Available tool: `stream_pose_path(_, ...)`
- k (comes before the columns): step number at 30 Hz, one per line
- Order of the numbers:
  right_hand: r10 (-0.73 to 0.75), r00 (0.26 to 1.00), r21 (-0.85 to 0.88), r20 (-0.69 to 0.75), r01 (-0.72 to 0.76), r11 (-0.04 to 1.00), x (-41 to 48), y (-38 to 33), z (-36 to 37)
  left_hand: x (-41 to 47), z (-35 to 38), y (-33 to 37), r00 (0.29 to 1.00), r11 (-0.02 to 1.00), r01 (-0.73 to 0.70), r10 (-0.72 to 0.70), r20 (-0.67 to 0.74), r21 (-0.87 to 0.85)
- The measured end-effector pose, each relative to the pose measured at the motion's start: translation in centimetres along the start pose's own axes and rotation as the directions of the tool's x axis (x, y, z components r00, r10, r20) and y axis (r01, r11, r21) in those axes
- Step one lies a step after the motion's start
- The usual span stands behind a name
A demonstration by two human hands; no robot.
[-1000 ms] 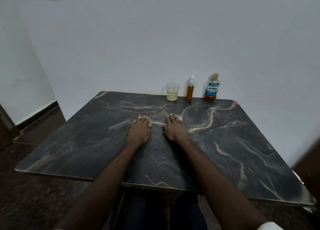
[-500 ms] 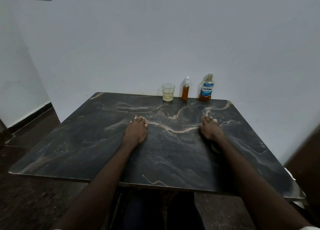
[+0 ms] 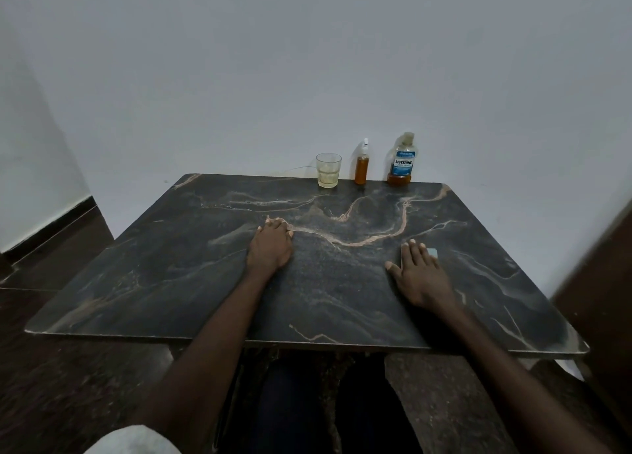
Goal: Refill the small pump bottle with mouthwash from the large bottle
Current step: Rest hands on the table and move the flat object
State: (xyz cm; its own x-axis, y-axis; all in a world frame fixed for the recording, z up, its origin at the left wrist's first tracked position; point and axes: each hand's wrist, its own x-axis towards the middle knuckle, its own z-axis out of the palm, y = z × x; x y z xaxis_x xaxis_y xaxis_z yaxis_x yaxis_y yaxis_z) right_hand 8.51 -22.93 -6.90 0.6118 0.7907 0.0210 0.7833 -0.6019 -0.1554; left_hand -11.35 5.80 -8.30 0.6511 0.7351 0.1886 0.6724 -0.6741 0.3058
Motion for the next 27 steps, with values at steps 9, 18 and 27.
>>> stream_pose_path(9, -0.110, 0.994, -0.029, -0.010, 0.109, 0.994, -3.3, -9.0, 1.6, -0.1, 0.1, 0.2, 0.998, 1.000, -0.002, 0.001, -0.062, -0.016)
stream_pose_path(18, -0.241, 0.970, -0.014, 0.012, 0.242, 0.970, 1.8, -16.4, 2.9, 0.4, 0.4, 0.1, 0.996, 0.997, 0.003, -0.010, -0.086, -0.079)
stream_pose_path(27, -0.287, 0.957, 0.002, 0.046, 0.287, 0.958, 13.3, -18.4, 3.0, 0.5, 0.4, -0.4, 0.991, 0.984, 0.022, -0.045, -0.127, -0.179)
